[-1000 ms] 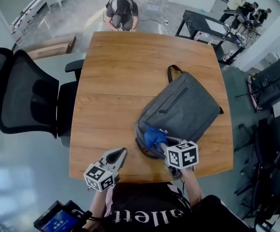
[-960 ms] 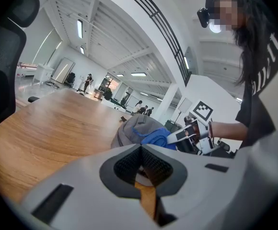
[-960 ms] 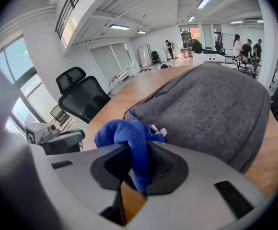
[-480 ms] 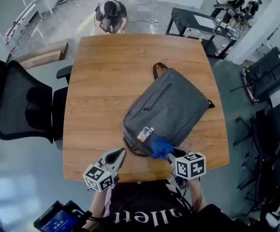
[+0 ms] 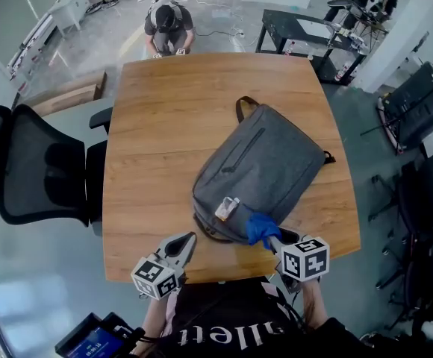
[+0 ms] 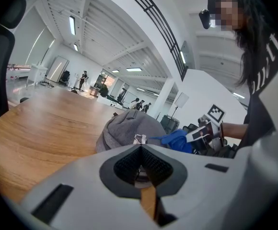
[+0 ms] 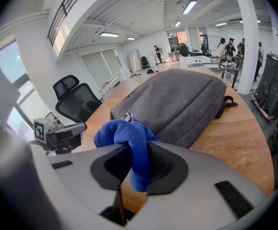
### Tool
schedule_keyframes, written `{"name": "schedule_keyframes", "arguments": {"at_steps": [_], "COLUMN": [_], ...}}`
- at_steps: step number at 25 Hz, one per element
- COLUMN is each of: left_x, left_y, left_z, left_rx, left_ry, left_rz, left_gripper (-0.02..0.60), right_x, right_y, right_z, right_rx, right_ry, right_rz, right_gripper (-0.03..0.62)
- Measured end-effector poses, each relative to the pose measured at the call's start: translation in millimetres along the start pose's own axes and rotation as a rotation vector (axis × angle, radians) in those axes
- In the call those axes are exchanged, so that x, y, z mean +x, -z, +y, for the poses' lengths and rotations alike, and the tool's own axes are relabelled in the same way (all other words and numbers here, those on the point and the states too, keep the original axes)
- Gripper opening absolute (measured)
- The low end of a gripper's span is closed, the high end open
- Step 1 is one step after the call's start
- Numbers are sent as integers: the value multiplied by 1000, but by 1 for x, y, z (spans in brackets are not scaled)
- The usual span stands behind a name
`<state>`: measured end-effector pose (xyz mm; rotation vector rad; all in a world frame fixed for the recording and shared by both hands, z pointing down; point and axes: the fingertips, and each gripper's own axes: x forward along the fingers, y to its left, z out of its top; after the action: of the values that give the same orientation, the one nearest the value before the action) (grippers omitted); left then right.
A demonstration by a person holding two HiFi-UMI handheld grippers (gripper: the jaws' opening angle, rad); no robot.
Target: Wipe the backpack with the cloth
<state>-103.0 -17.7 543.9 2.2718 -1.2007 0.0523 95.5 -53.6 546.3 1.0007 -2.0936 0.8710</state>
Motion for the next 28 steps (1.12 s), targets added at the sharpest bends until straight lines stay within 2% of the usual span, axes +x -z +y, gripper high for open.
{"name": "schedule_keyframes", "arguments": {"at_steps": [5, 11, 16, 21, 28], "left_x": [1, 0, -7, -12, -13], "left_y": [-8, -12, -13, -12, -12], "left_z": [4, 9, 16, 23, 26], "left_rx": [3, 8, -2, -11, -11], "left_ry": [1, 9, -10, -36, -47], "left_rz": [-17, -26, -33, -42, -42], "left_gripper": [-2, -2, -2, -2, -2], "right_x": [18, 68, 104, 126, 106], "right_y": [-57, -126, -168, -174, -155], "right_z": [29, 60, 75, 69, 48], "right_rx": [-48, -137, -108, -65, -50], "right_ry": [-80, -113, -145, -131, -121], "right_rz": [-75, -101, -104, -58, -64], "right_gripper": [78, 78, 78, 78, 78]}}
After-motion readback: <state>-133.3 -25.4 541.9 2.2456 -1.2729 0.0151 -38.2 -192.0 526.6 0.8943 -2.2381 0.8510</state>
